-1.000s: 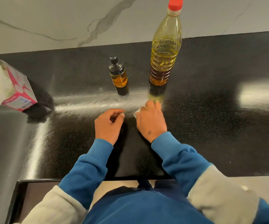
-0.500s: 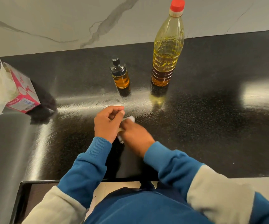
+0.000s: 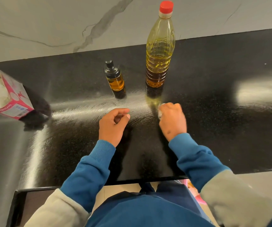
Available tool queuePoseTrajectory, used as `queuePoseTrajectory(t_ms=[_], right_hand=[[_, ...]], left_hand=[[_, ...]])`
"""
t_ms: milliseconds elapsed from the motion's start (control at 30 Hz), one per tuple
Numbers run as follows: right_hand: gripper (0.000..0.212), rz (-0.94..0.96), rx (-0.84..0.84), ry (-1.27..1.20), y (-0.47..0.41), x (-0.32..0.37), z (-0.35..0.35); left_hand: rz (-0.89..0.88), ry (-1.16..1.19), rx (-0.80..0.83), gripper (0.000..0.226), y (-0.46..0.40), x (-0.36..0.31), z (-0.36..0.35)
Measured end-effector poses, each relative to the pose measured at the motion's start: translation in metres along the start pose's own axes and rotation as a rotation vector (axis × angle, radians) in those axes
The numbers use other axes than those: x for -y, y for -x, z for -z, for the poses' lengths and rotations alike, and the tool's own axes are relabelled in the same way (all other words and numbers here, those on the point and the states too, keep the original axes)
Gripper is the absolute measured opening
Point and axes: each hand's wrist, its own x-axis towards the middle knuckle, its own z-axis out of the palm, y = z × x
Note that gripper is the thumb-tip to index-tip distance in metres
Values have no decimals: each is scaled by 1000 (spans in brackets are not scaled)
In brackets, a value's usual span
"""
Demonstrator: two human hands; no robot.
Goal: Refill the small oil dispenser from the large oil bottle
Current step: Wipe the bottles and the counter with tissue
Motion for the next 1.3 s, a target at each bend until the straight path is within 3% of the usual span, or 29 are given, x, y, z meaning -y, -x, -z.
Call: queuePoseTrajectory(t_ms=[67, 200, 333, 500, 633, 767, 867, 1033, 1167, 1300], right_hand=[[28, 102, 55, -85, 10, 34, -9], [21, 481, 209, -175, 44, 91, -33], [24, 789, 246, -174, 78, 85, -48], [20, 713, 193, -156, 64, 17, -43], [19, 310, 53, 1, 7, -33, -25], [23, 17, -26, -70, -26, -19, -7], [28, 113, 79, -34, -27, 29, -9], [41, 518, 300, -48, 15, 109, -32], [27, 878, 378, -16, 44, 116, -43], [35, 794, 378, 55, 14, 97, -43]], left_hand=[[-35, 2, -42, 22, 1, -3, 1], [-67, 35, -134, 24, -3, -4, 13], [-48, 5, -162, 24, -1, 5, 28], [45, 14, -104, 24, 9, 20, 31], [50, 8, -76, 26, 12, 19, 25], [39, 0, -71, 28, 9, 15, 19], [28, -6, -88, 26, 10, 13, 18], [13, 1, -179, 27, 14, 15, 27], [14, 20, -274, 30, 18, 22, 47], [50, 35, -378, 30, 22, 42, 74]])
